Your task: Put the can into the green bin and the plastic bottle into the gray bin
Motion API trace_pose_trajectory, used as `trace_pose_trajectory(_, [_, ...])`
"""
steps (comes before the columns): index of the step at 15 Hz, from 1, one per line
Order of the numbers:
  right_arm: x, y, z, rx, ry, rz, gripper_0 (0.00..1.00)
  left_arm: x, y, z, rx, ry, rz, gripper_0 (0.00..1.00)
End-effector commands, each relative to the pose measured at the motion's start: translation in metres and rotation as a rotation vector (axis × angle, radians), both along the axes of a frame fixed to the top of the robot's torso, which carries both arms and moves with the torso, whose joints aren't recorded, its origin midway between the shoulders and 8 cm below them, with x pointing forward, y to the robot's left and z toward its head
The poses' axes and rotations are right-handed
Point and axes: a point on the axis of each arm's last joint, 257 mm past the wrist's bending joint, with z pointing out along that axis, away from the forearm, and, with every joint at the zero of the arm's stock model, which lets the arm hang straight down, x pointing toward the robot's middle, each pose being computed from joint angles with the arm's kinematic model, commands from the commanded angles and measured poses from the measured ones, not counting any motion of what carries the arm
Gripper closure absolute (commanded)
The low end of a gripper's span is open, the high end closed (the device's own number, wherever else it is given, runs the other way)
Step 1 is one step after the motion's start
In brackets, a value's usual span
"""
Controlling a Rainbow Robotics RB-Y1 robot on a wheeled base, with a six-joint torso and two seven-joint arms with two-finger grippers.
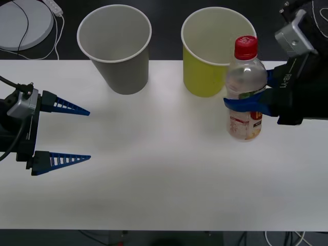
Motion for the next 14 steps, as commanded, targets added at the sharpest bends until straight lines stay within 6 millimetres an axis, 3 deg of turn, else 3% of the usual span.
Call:
trace_pose_trajectory(1, [0.011,0.008,0.007,-0.061,0.024,0.037,1.00,0.000,0.000,0.000,0.000,0.000,0.000,0.00])
trace_pose_trajectory(7, [0.037,0.023,0.031,-0.201,0.053,0.054,1.00,0.000,0.000,0.000,0.000,0.000,0.000,0.00])
trace_pose_trajectory(14, [0.076,0.060,0.067,-0.366,0.034,0.021,1.00,0.000,0.000,0.000,0.000,0.000,0.000,0.00])
